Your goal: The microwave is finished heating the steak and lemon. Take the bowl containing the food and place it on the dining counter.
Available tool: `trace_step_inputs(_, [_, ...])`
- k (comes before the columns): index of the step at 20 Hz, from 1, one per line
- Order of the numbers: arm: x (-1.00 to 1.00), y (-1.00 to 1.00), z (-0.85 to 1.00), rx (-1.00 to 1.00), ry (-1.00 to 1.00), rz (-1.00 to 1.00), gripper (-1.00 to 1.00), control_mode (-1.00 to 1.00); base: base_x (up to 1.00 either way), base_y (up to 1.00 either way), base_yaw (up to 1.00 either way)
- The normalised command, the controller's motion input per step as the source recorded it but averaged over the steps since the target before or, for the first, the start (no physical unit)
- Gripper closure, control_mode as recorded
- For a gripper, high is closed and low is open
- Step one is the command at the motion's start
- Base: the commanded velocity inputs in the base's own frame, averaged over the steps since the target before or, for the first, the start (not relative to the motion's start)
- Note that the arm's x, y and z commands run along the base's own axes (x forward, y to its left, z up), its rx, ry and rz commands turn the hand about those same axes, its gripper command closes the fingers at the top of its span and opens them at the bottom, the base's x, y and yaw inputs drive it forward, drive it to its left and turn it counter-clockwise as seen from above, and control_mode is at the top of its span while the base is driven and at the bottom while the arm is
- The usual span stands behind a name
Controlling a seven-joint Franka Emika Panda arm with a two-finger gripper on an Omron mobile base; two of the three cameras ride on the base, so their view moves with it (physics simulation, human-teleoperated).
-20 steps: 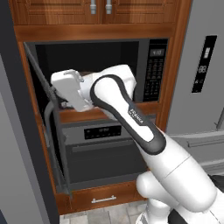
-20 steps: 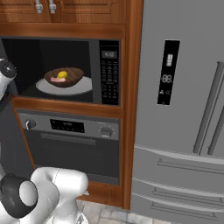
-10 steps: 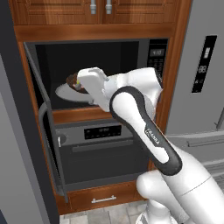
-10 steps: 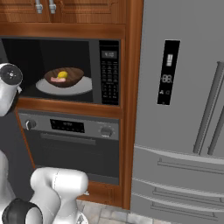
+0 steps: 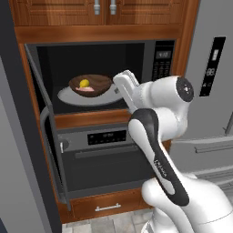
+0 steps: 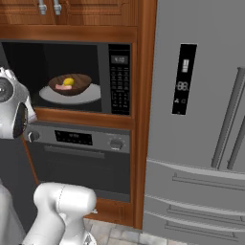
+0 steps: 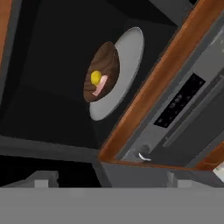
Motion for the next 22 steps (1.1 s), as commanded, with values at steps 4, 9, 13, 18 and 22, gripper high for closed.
trace_step_inputs(4, [0.13,-1.00,0.01,0.00,0.47,-0.33,-1.00,-1.00,0.00,0.00,0.00])
trace_step_inputs(9, [0.10,-0.49,0.00,0.02,0.13,0.03,-1.00,-1.00,0.00,0.00,0.00])
trace_step_inputs(13, [0.37,0.00,-0.17,0.05,0.00,0.10,-1.00,-1.00,0.00,0.00,0.00])
trace_step_inputs(18, [0.56,0.00,-0.12,0.07,0.00,0.20,-1.00,-1.00,0.00,0.00,0.00])
trace_step_inputs(22, [0.61,0.09,0.00,0.01,0.00,0.03,-1.00,-1.00,0.00,0.00,0.00])
